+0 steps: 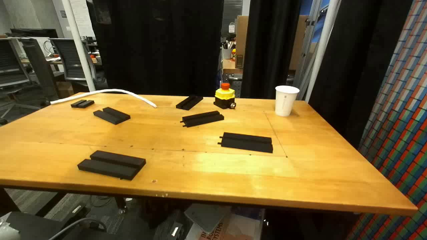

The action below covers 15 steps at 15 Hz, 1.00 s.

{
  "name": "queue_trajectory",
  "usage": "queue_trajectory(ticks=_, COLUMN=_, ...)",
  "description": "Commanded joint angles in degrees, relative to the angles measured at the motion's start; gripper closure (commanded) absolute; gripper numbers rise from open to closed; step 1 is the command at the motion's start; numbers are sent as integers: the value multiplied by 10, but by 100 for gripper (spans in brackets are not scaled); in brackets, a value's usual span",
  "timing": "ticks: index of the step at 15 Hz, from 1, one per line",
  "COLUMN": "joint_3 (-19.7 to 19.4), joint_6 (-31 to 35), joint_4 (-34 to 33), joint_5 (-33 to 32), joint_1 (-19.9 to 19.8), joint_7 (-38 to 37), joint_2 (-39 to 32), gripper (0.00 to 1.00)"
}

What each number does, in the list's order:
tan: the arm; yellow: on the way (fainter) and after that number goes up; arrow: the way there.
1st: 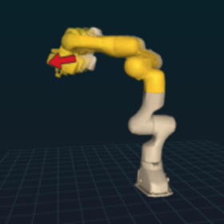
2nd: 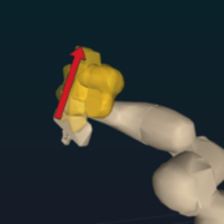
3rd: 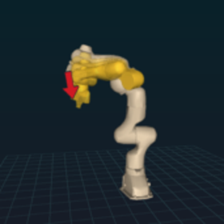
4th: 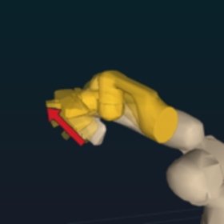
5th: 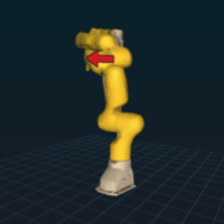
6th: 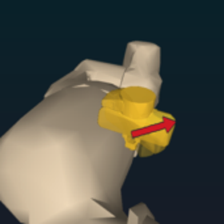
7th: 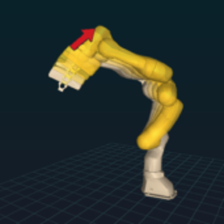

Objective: Pick up three objects and align them in the straight line on the table

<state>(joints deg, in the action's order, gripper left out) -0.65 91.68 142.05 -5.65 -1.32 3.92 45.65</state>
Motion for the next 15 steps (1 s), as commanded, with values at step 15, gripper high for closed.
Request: queue_trajectory(ticks=15, joint_3=-54, joint_6=292, joint_4=80, joint_5=56, joint_1=-44, joint_7=-99, joint_2=-113, gripper=0)
